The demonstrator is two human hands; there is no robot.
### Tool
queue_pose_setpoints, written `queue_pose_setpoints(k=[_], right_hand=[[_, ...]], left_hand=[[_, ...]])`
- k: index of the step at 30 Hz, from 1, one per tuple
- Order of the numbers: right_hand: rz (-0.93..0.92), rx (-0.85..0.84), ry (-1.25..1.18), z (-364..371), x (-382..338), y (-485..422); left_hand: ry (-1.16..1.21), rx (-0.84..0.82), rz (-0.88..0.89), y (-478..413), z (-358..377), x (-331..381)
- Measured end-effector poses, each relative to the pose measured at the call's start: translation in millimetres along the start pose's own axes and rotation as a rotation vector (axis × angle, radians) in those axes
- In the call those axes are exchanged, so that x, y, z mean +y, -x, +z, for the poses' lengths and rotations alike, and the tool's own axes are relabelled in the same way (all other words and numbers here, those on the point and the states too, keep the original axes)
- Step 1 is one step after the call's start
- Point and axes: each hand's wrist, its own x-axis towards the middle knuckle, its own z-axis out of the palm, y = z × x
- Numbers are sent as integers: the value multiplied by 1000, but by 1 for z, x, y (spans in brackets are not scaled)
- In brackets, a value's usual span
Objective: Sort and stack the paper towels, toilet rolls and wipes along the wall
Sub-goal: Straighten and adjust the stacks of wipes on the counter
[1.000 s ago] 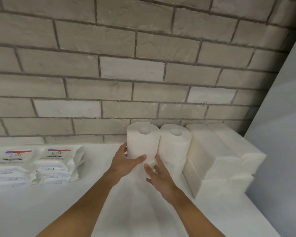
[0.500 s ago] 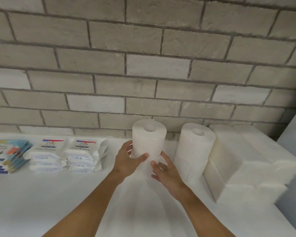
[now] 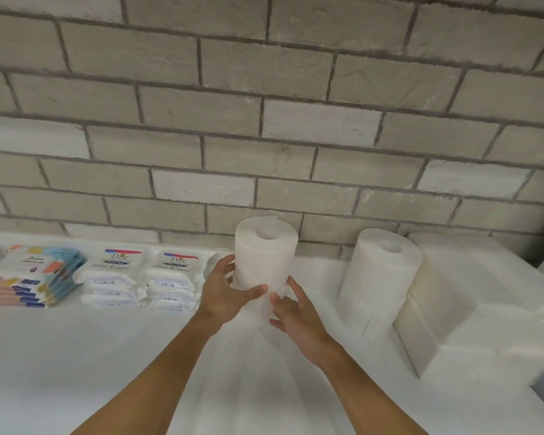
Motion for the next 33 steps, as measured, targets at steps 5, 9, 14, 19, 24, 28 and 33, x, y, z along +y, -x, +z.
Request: queue_pose_setpoints(k=[5, 9, 14, 19, 24, 28, 33], right_hand=[[35, 0, 16, -8, -1, 3], [29, 49, 81, -21, -4, 10], [-38, 132, 63, -51, -12, 36], [-103, 411, 45, -97, -7, 57], [-216, 681, 107, -130, -8, 63], [-179, 678, 232, -146, -4, 55], [-218, 579, 242, -151, -4, 43]], left_hand=[[-7, -7, 1, 1, 1, 0], [-35, 88, 35, 6, 1, 5], [34, 274, 248, 20, 7, 25], [99, 80, 358, 32, 48, 47], [18, 17, 415, 42, 106, 56], [-14, -53, 305, 40, 147, 51], [-96, -244, 122, 34, 179, 45]])
